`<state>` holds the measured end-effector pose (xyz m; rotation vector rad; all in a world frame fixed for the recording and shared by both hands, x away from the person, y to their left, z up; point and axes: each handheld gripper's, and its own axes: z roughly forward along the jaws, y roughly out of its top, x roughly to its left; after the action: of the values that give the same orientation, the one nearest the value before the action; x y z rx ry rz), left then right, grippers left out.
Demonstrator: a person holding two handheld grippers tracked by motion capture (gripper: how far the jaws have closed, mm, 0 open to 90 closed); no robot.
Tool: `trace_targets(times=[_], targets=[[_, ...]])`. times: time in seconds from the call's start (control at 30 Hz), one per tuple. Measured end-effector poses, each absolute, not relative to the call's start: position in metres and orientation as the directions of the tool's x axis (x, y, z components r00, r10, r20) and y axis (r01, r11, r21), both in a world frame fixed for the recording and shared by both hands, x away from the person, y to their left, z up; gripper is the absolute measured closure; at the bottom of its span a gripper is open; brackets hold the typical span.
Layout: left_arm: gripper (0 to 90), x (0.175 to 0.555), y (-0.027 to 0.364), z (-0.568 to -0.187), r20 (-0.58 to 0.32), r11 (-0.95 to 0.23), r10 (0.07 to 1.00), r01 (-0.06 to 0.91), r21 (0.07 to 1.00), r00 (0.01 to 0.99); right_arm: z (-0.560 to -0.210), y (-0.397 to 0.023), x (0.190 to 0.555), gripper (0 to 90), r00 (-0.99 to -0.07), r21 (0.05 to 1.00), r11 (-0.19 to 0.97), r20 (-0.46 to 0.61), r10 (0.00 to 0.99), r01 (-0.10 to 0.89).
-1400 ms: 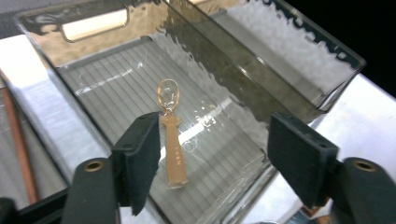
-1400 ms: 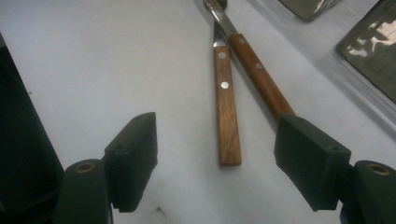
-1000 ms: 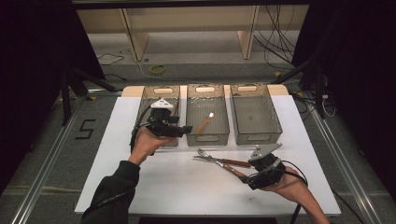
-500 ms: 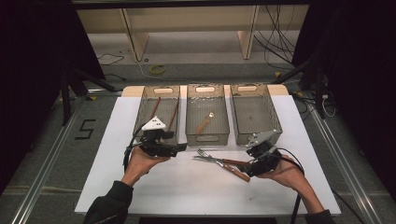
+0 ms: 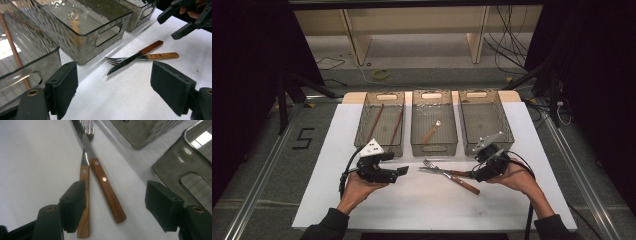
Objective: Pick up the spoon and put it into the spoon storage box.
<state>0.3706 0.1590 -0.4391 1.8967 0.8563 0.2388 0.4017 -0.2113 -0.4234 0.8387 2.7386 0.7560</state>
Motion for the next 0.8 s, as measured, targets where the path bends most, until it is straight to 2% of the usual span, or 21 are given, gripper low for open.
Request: trace_targets(times=[0.8], targets=[[21.0,0.354,0.176,-0.456,-0.229,-0.215,0.665,0.475,0.853,0.711,-0.450,-0.190,0.423,46.4,-0.865,0.396,0.792,0.009,0.502,0.464]])
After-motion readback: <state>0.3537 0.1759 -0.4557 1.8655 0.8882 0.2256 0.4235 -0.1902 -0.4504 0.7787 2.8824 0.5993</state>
